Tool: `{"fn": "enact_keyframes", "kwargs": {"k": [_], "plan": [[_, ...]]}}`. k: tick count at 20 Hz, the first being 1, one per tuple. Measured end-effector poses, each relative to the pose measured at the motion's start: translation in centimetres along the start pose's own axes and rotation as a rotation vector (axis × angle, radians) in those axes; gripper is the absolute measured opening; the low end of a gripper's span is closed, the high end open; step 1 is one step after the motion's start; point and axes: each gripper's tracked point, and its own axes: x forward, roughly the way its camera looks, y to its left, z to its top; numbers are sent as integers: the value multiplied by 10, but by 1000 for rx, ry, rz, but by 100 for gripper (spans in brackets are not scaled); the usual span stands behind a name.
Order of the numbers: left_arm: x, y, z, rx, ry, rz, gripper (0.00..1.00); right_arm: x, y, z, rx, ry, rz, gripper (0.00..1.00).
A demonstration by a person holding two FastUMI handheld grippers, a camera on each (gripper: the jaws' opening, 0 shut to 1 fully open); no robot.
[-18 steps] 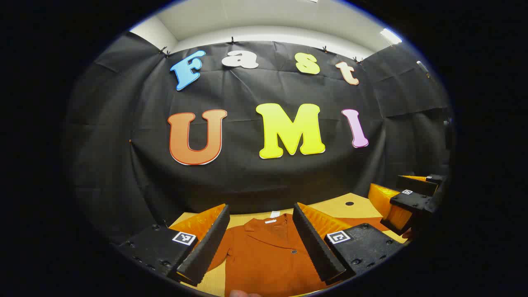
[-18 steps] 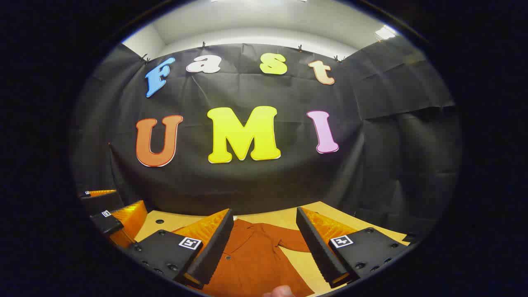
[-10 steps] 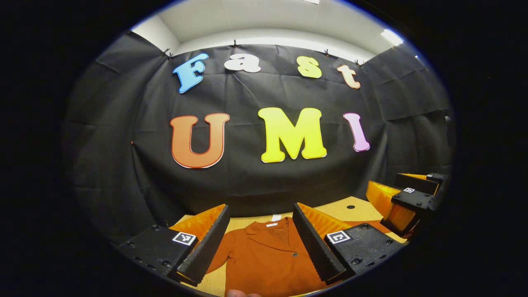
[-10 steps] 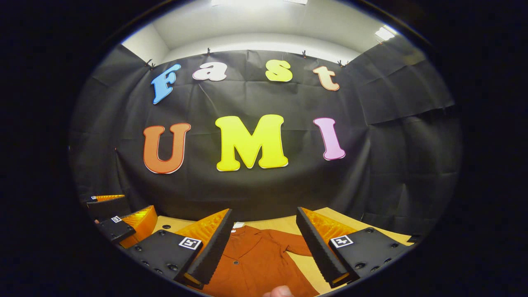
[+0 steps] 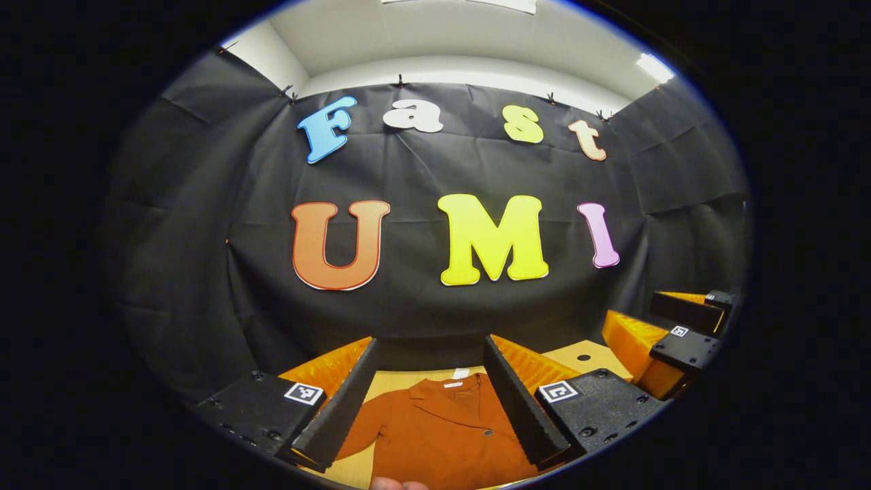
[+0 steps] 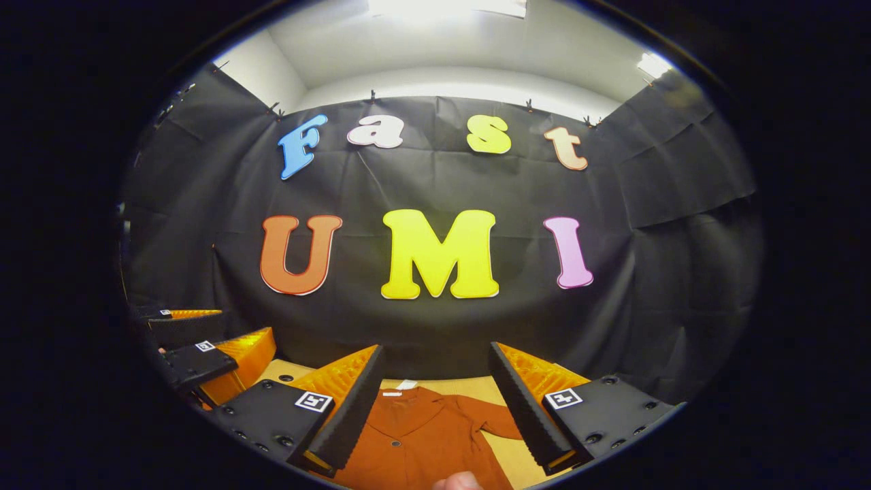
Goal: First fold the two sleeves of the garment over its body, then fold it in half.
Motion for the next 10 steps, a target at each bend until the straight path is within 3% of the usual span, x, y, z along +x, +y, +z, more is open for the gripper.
{"fn": "enact_keyframes", "kwargs": {"k": [5, 10], "plan": [[4, 4, -7, -16, 56, 22, 99, 13, 15, -2, 35, 52, 81, 97], [6, 5, -3, -22, 76, 47, 99, 22, -7, 0, 76, 67, 31, 97]]}}
